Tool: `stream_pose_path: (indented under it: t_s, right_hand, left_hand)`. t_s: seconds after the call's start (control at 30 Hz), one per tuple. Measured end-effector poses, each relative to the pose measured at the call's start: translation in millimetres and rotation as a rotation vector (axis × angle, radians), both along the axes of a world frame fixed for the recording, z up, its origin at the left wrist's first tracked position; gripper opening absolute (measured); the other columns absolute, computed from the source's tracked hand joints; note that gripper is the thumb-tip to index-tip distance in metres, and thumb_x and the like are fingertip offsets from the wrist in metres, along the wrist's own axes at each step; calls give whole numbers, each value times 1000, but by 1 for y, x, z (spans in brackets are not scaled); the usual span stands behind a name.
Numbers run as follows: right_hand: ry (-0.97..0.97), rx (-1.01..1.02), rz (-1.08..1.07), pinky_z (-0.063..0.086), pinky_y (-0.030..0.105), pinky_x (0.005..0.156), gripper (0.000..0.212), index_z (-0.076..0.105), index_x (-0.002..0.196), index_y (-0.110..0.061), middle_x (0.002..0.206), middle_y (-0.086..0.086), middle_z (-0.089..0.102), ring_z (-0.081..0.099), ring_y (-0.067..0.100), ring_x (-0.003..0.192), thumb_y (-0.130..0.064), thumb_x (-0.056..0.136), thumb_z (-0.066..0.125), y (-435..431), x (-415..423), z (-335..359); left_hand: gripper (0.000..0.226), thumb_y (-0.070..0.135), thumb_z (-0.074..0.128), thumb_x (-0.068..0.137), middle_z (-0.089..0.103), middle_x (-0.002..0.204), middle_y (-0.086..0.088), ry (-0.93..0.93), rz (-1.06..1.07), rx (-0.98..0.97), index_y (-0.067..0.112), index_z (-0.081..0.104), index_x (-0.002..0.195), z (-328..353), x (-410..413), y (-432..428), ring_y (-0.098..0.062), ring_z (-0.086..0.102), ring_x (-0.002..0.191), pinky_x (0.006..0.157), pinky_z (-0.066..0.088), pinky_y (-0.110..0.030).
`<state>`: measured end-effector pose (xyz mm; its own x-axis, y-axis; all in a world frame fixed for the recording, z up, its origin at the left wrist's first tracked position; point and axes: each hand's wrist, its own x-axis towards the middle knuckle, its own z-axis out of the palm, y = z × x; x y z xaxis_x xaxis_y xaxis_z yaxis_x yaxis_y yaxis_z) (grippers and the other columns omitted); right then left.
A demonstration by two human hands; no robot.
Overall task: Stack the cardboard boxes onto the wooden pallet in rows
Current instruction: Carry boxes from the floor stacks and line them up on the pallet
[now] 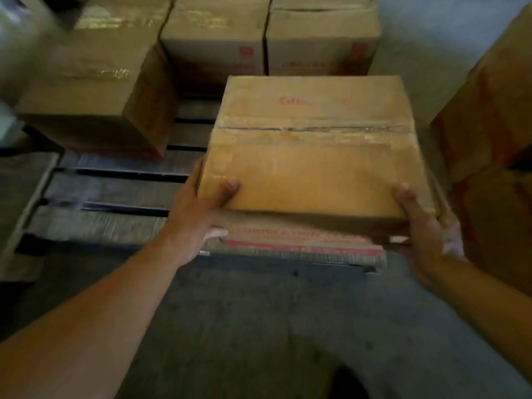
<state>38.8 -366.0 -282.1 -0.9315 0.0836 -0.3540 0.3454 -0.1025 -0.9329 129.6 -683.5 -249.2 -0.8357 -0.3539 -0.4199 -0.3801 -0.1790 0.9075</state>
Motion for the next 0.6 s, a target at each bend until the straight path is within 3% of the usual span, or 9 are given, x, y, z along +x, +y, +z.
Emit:
stream_pose_path:
  t_s: [0.17, 0.33, 0.5, 0.6]
  right_hand:
    - [-62, -29, 105, 61, 45, 62, 69, 56, 121, -66, 119, -12, 64, 73, 22, 93, -59, 60, 87, -30, -6, 0]
    - [-39, -33, 161, 60, 37, 57, 69, 51, 130, -63, 123, -13, 60, 65, 21, 103, -55, 68, 81, -60, -38, 6]
    - [-39, -37, 136, 62, 50, 69, 68, 54, 129, -62, 129, -7, 61, 66, 25, 108, -58, 68, 83, -100, -73, -3]
    - [-31, -5, 93, 62, 47, 67, 69, 55, 129, -59, 118, -14, 67, 68, 22, 104, -64, 66, 83, -135, -98, -15]
  left_hand:
    - [68, 44, 81, 70, 71, 112, 18, -56, 139, 14, 52, 52, 131, -5, 13, -18, -15, 67, 107, 81, 57, -58]
    - [64, 42, 80, 75, 70, 112, 19, -22, 152, -14, 54, 52, 131, -2, -8, -42, -16, 64, 112, 89, 51, -67]
    - [62, 43, 79, 75, 68, 121, 12, 8, 128, -24, 55, 52, 129, -6, -47, -82, -21, 64, 115, 87, 52, -68]
    - [66, 42, 80, 73, 68, 123, 9, -5, 108, -9, 54, 52, 131, -19, -83, -121, -23, 66, 114, 85, 52, -68]
